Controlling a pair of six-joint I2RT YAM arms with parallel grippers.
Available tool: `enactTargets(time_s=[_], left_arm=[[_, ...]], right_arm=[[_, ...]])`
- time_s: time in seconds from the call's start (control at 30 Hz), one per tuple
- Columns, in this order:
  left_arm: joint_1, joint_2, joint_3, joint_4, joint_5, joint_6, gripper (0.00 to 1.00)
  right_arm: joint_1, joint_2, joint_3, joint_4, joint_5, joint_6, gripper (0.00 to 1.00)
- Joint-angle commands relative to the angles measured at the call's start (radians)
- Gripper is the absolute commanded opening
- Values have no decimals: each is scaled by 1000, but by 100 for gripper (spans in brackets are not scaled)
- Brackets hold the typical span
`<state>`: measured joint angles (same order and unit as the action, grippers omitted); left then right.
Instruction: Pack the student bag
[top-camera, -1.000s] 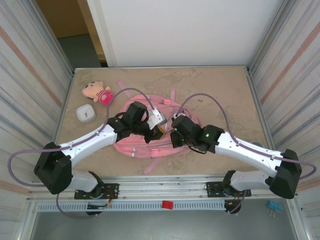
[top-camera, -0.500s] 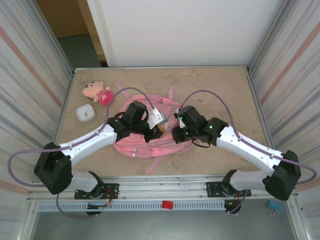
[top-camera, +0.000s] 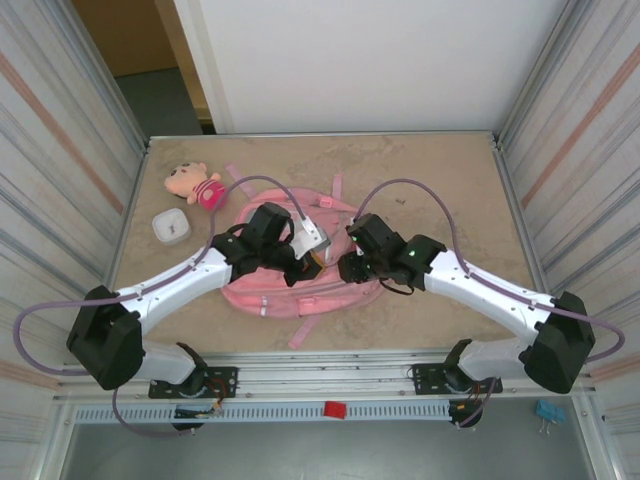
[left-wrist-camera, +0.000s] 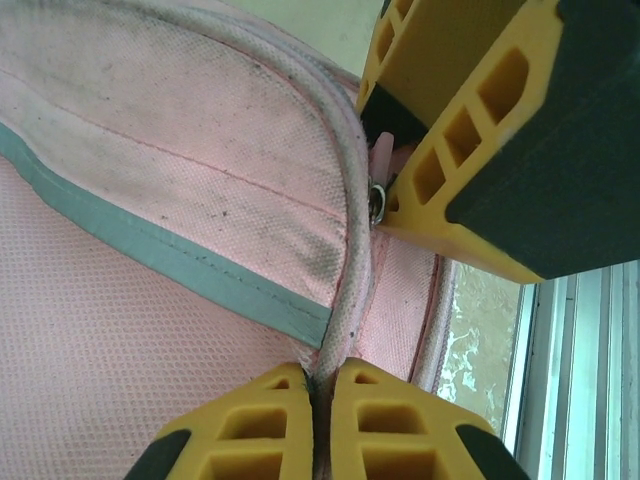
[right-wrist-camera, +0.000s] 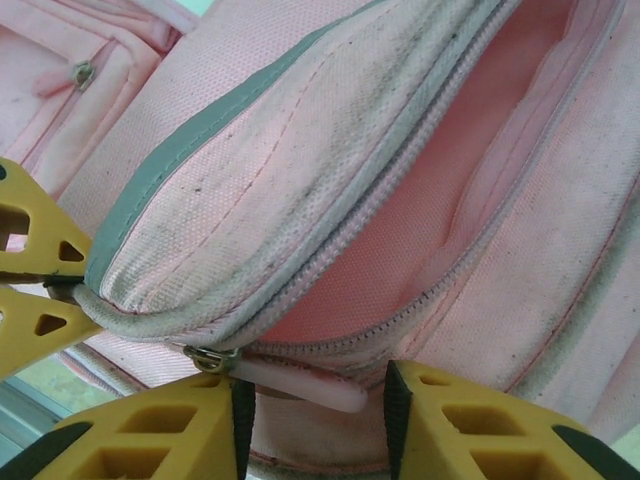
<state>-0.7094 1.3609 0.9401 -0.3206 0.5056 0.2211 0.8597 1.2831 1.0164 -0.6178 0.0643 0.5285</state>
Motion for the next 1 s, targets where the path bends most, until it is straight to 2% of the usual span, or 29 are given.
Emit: enactTargets(time_s=[0.0, 0.07, 0.17, 0.37, 0.57, 0.8, 0.87, 0.97], left_arm=[[-4, -55, 1, -25, 67, 0, 0], [-4, -63, -5, -27, 46, 4, 0], [3, -72, -17, -34, 23, 8, 0], [32, -92, -48, -27, 20, 11, 0], [56, -92, -60, -25, 55, 23, 0], [56, -96, -54, -10, 96, 14, 0], [56, -95, -52, -8, 99, 10, 0], [56, -98, -48, -8, 103, 7, 0]], right_arm=[[2, 22, 45, 62, 34, -46, 28], [-2, 15, 51, 59, 9, -78, 15], [-21, -13, 42, 57, -62, -120, 5], [-93, -55, 6, 37, -329, -208, 0], [-94, -19, 29, -11, -393, -251, 0], [-48, 29, 77, 6, -259, -281, 39], [-27, 45, 98, 4, -211, -309, 43], [-2, 80, 133, -4, -149, -339, 45]])
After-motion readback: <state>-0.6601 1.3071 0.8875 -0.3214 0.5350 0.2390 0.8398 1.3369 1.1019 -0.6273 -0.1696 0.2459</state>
